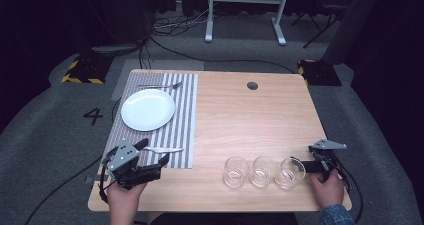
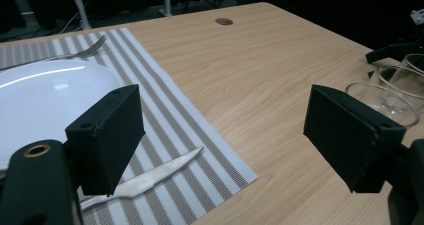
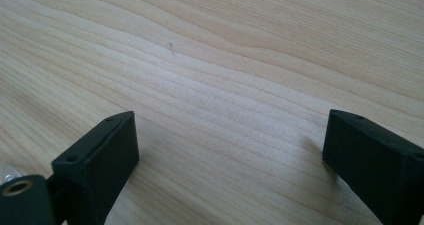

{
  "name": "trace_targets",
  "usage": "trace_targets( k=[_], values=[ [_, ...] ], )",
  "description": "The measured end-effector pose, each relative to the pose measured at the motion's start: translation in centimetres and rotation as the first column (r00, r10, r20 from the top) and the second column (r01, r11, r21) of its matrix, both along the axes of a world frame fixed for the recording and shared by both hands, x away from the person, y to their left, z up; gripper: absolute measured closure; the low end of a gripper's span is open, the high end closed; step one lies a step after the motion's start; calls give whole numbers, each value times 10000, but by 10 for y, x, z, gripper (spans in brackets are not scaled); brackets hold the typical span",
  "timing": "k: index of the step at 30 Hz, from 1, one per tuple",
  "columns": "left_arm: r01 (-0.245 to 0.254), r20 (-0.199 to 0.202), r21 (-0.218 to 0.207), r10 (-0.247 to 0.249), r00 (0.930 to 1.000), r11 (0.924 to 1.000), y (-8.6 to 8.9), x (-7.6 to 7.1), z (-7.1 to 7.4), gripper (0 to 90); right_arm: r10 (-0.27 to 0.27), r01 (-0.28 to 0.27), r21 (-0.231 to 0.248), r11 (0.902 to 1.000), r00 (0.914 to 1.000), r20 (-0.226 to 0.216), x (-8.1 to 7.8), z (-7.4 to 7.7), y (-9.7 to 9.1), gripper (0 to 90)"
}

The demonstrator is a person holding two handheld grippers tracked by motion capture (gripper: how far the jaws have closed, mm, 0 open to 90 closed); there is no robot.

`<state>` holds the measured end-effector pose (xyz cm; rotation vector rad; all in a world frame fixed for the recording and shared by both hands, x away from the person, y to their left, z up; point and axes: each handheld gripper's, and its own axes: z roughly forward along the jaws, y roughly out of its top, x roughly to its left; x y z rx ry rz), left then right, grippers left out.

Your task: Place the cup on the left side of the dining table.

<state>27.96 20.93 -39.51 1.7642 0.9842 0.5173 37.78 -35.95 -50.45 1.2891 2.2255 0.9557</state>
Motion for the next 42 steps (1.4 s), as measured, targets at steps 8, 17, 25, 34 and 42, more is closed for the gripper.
trace_targets(
  k=[8, 17, 25, 34, 42],
  values=[
    [651, -23, 28, -651, 9979, 9979, -23, 15, 2, 166, -45, 45, 1, 10000, 10000, -2, 0, 0, 0, 82],
    [1636, 132, 100, -1637, 9864, 9865, -57, 29, 7, 166, -56, 56, 3, 10000, 10000, -2, 0, 0, 1, 81],
    [2486, 302, 385, -2498, 9678, 9678, -93, 35, 13, 166, -63, 63, -3, 10000, 10000, -1, 0, 0, 1, 81],
    [3247, 268, 189, -3251, 9453, 9456, -128, 44, 16, 165, -63, 63, 3, 10000, 10000, -2, 0, 0, 1, 81],
    [3839, 494, 323, -3851, 9216, 9228, -158, 42, 18, 158, -83, 83, 3, 10000, 10000, -2, 0, 0, 1, 81]
  ],
)
